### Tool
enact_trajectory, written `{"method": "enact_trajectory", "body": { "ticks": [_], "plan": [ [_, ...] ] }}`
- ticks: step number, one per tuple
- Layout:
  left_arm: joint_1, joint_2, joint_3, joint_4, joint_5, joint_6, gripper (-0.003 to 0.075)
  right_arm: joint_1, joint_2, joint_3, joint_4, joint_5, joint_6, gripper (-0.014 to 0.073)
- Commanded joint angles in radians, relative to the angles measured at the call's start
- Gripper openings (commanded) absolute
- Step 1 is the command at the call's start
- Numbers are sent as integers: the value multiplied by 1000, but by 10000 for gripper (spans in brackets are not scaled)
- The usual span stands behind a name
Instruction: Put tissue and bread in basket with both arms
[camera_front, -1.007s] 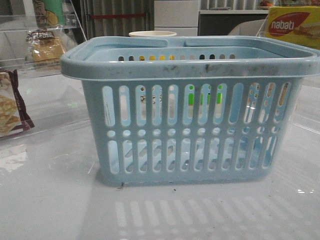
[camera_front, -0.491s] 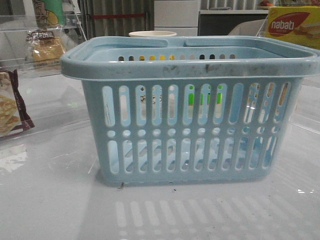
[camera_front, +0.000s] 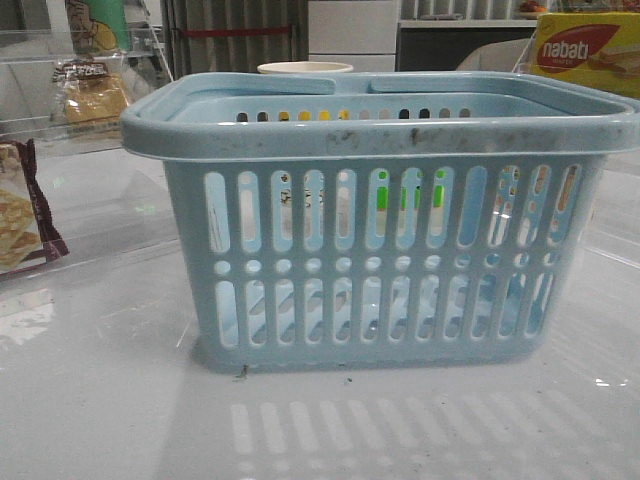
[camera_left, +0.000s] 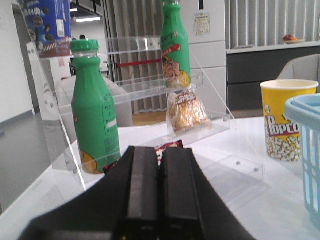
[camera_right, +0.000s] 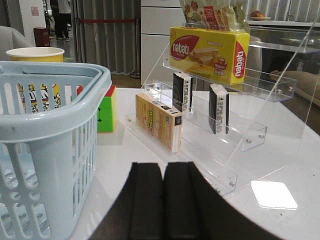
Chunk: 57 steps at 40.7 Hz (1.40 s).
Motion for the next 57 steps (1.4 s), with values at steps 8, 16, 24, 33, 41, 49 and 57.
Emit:
{"method": "enact_trajectory", "body": {
  "ticks": [8,16,24,33,41,49,57],
  "plan": [
    [3,-14,-139,-12,-62,-7,91,-8,-16,-114,-9,-74,-1,28],
    [3,47,-402,-33,172,-7,91,-8,22,-347,-9,97,-1,28],
    [3,206,-639,-50,346,-7,91,-8,167,-556,-9,270,-1,28],
    [3,367,-795,-120,527,-7,91,-8,331,-708,-9,482,-1,28],
    [3,450,-797,-120,681,-7,91,-8,423,-712,-9,587,-1,56],
    [3,511,-795,-120,705,-7,91,-8,484,-704,-9,659,-1,56],
    [3,558,-795,-120,734,-7,131,-8,515,-689,-9,694,-1,69]
  ]
}}
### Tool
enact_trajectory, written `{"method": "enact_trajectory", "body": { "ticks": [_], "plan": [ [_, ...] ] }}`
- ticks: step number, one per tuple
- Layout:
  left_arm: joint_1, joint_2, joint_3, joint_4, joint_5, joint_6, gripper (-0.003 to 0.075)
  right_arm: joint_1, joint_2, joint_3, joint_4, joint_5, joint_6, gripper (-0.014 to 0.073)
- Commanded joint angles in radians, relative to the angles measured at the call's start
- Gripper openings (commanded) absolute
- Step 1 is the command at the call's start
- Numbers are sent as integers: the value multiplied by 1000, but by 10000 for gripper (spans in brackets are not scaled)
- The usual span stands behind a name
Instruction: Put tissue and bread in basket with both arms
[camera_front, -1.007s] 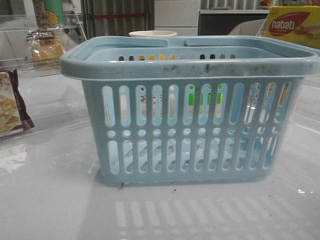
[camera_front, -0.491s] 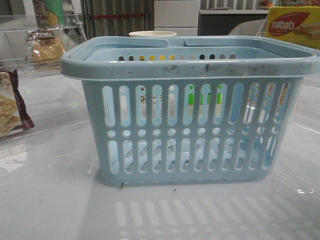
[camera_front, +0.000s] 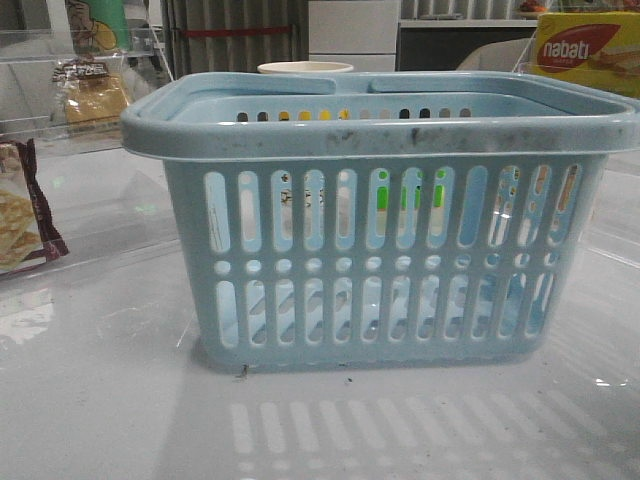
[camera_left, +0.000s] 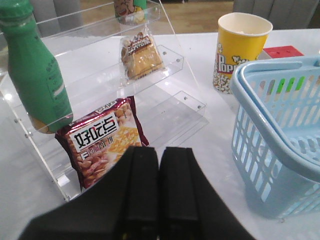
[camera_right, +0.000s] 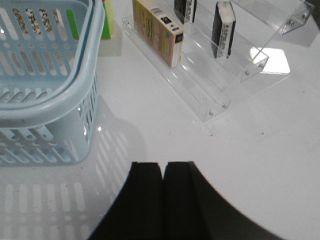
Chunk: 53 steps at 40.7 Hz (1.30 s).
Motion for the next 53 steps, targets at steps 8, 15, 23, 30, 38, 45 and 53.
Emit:
{"method": "enact_trajectory", "body": {
  "ticks": [8,15,23,30,38,45,53],
  "plan": [
    [3,57,-32,-16,-50,-7,438,-8,46,-26,-9,-48,-2,440],
    [3,78,-32,-16,-50,-3,488,-8,69,-26,-9,-49,-2,564],
    [-89,103,-30,-16,-50,4,488,-28,151,-40,-64,-80,27,559],
    [-278,113,-30,27,-50,4,488,-98,292,-108,-72,-92,31,559],
    [-406,113,-30,51,-50,4,488,-183,493,-246,-72,-94,31,559],
    [-424,113,-30,51,-50,4,488,-200,667,-386,-72,-103,30,559],
    [-424,113,-30,51,-50,4,488,-201,884,-555,-72,-119,27,559]
  ]
}}
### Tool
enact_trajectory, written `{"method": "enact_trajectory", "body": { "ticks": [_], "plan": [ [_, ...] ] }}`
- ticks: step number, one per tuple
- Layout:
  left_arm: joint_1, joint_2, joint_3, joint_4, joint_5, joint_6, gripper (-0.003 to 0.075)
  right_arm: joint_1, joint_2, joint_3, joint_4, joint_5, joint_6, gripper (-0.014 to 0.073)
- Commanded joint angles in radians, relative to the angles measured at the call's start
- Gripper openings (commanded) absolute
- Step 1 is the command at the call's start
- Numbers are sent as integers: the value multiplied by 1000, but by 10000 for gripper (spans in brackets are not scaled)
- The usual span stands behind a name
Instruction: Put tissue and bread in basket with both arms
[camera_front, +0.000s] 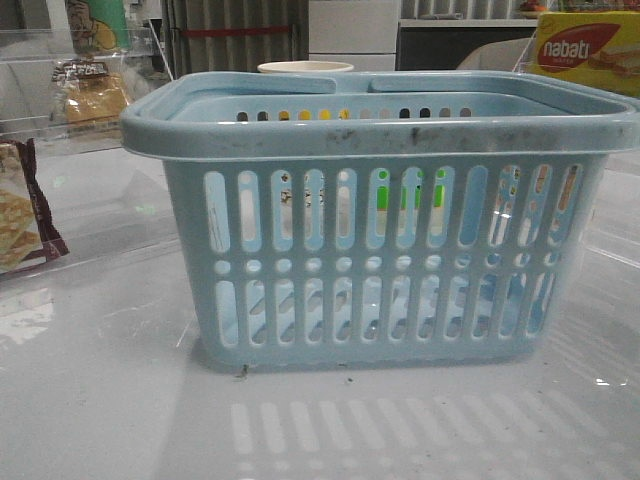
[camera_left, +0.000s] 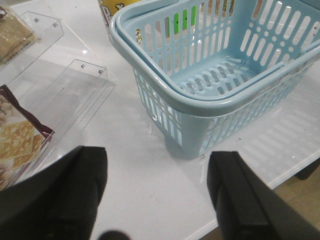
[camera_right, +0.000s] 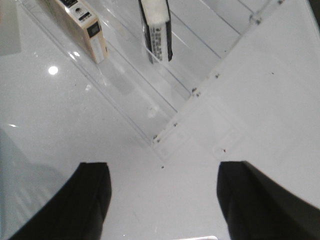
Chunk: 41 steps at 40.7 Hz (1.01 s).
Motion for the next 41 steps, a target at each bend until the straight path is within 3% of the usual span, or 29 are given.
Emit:
{"method": "enact_trajectory", "body": {
  "ticks": [1,18,31,34,41],
  "plan": [
    [-7,7,-30,-7,-68,3,488,-7,69,-106,-17,-66,-3,559],
    [-7,7,-30,-7,-68,3,488,-6,349,-337,3,-151,-3,559],
    [-7,7,-30,-7,-68,3,488,-6,459,-379,6,-244,-3,553],
    [-7,7,-30,-7,-68,3,488,-6,470,-379,6,-253,-3,507],
    [-7,7,-30,-7,-68,3,488,-6,478,-379,6,-262,-3,290]
  ]
}}
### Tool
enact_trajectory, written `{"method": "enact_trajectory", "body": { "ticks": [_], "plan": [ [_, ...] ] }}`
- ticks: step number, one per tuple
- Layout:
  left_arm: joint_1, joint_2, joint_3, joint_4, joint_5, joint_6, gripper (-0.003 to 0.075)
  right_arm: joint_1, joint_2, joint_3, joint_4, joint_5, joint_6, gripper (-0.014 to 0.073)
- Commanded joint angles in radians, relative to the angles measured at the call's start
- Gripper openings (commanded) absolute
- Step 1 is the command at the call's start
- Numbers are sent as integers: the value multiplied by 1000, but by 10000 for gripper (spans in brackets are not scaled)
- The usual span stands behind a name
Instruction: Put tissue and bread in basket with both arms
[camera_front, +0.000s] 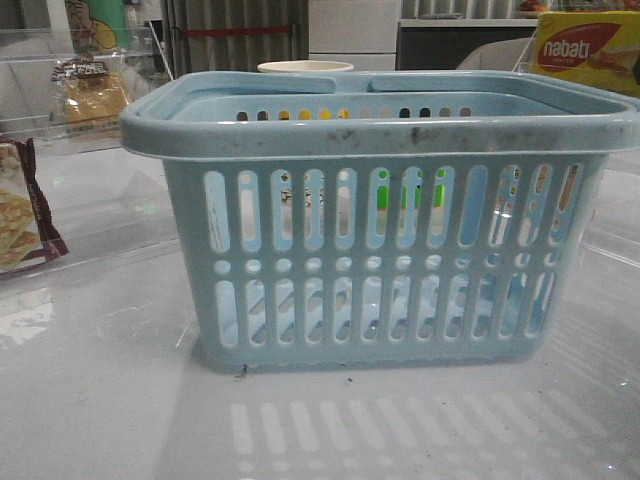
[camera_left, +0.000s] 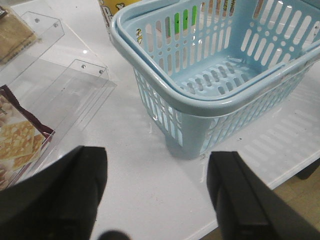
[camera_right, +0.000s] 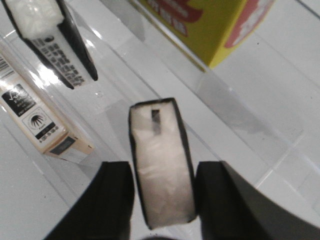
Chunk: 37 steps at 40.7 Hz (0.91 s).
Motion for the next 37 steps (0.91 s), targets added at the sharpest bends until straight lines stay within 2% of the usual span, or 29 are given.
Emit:
{"method": "enact_trajectory", "body": {
  "ticks": [1,5,22,28,37],
  "plan": [
    [-7,7,-30,-9,-68,3,488,-5,-54,-39,-4,-71,-3,267],
    [-7,7,-30,-9,-68,3,488,-4,-69,-49,1,-55,-3,227],
    [-7,7,-30,-9,-68,3,488,20,-312,-106,31,101,-3,225],
    [-7,7,-30,-9,-68,3,488,97,-416,-106,57,172,-12,225],
    [-7,7,-30,-9,-68,3,488,306,-478,-102,152,333,-131,225]
  ]
}}
